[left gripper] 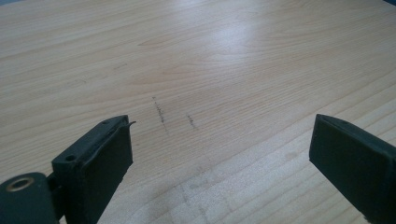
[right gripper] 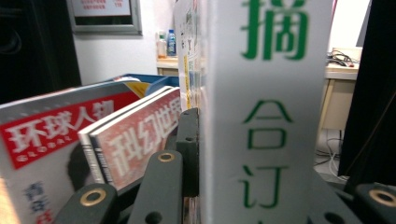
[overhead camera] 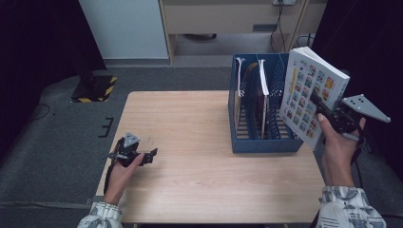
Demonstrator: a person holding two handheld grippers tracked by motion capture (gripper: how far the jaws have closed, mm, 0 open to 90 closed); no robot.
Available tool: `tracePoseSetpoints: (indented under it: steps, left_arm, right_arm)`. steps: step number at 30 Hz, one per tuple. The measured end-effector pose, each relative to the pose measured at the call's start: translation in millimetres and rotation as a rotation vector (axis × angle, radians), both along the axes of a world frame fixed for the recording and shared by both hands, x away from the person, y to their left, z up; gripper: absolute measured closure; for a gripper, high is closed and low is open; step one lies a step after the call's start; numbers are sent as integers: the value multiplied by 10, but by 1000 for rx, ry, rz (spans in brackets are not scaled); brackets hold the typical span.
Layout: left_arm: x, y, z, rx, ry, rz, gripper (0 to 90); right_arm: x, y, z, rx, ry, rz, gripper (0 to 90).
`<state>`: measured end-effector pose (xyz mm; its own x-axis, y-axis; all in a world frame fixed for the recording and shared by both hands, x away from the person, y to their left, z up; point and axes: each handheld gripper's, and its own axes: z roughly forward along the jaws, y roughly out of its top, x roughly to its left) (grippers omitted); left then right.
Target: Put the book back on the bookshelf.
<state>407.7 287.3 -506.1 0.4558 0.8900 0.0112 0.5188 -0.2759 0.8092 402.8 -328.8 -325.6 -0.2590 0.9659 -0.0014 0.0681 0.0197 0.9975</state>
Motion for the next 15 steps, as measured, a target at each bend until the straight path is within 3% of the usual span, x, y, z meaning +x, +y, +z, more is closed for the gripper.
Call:
tracePoseSetpoints:
  steps: [15]
  left_arm:
    - [-8, -1, 19, -4, -7, -7, 57]
  right_arm:
    - [383, 48, -184, 24, 25, -64, 737]
